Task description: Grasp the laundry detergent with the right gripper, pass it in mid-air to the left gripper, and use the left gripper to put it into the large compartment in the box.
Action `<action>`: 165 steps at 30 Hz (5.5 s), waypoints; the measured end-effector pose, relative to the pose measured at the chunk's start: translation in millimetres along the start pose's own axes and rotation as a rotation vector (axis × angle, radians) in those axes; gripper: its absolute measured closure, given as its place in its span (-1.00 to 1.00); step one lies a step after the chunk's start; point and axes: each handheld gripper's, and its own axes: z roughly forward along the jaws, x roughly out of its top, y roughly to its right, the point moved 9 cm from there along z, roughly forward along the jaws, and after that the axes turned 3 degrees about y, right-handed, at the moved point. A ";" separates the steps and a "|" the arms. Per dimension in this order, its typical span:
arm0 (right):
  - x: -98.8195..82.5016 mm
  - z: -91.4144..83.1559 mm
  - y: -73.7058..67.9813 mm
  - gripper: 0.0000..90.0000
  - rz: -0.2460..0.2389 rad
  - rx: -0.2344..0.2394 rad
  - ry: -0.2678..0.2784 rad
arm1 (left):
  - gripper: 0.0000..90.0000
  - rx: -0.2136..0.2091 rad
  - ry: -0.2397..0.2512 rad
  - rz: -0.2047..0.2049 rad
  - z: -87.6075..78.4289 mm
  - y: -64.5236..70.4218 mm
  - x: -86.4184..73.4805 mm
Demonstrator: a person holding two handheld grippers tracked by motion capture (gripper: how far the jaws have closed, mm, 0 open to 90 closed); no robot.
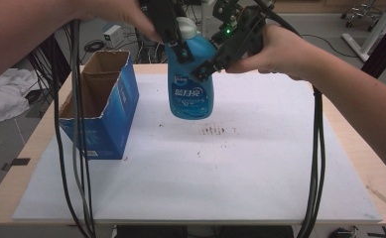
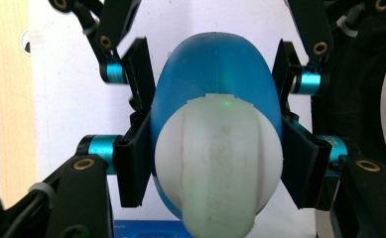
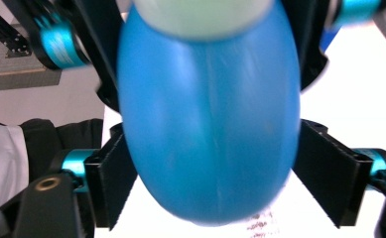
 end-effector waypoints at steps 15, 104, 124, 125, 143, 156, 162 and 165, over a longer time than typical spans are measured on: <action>-27.7 -16.0 22.7 -0.71 0.087 -0.056 -0.070 | -0.15 0.033 0.018 -0.100 -16.3 -7.5 -18.3; -168.5 -106.1 87.9 -0.71 0.334 -0.289 -0.379 | -0.15 0.275 -0.164 -0.774 -48.6 -18.1 -206.9; -174.4 -109.8 89.4 -0.71 0.353 -0.295 -0.367 | -0.15 0.259 -0.190 -0.769 -7.7 -13.0 -229.9; -174.4 -109.8 89.4 -0.71 0.353 -0.295 -0.367 | -0.15 0.259 -0.190 -0.769 -7.7 -13.0 -229.9; -174.2 -108.7 91.1 -0.71 0.353 -0.294 -0.363 | -0.15 0.247 -0.204 -0.755 10.7 -11.0 -239.4; -178.7 -106.4 91.2 -0.71 0.360 -0.291 -0.369 | -0.15 0.246 -0.203 -0.757 21.1 -11.0 -246.8; -178.4 -104.7 90.9 -0.71 0.360 -0.288 -0.373 | -0.15 0.243 -0.203 -0.741 25.9 -11.7 -247.0; -178.3 -104.7 90.7 -0.71 0.360 -0.288 -0.374 | -0.15 0.246 -0.198 -0.739 28.2 -12.5 -247.4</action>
